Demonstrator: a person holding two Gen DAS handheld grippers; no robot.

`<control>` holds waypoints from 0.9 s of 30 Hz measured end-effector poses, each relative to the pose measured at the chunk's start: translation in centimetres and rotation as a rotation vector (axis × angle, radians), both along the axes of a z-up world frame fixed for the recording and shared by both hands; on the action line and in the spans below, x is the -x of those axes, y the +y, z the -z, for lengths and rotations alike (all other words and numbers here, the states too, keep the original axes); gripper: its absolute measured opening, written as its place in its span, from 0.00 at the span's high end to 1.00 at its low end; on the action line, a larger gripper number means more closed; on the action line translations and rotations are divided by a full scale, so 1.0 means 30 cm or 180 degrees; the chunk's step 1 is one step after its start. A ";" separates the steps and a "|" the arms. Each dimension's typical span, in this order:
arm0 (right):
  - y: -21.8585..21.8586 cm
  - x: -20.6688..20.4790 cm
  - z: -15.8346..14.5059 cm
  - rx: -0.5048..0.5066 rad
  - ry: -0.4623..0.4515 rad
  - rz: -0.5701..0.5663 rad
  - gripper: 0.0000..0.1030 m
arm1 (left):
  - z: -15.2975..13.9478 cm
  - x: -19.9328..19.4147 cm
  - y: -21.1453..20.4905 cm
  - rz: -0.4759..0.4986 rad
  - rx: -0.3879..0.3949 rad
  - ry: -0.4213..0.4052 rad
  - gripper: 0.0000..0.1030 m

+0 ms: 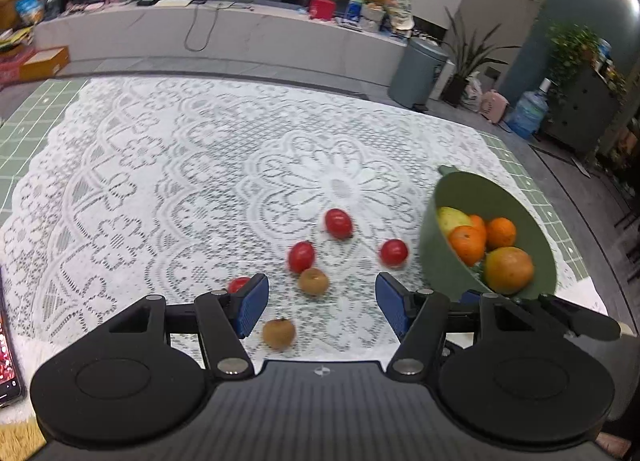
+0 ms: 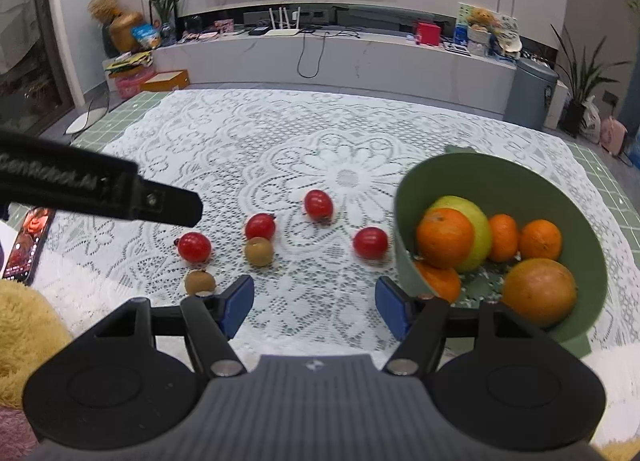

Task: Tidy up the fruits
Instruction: 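Move the left tool onto a red tomato while the right tool approaches a brown kiwi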

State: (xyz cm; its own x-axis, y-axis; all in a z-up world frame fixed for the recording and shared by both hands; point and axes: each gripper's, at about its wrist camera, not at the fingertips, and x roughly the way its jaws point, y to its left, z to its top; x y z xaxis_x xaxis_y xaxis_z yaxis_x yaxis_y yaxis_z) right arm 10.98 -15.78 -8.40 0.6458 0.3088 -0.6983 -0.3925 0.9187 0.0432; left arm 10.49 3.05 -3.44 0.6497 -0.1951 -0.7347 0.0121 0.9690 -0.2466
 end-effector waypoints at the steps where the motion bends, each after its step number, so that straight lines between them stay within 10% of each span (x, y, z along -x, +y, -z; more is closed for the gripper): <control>1: 0.010 -0.004 0.003 0.0004 0.0002 -0.0023 0.38 | 0.005 -0.007 0.008 -0.0018 0.0006 0.0018 0.30; 13: 0.104 -0.079 0.049 -0.0063 0.0157 -0.0239 0.48 | 0.103 -0.108 0.154 -0.0454 0.0035 0.0347 0.34; 27: 0.198 -0.177 0.130 0.0087 0.0218 -0.0370 0.64 | 0.224 -0.154 0.143 -0.0219 0.0003 0.0533 0.46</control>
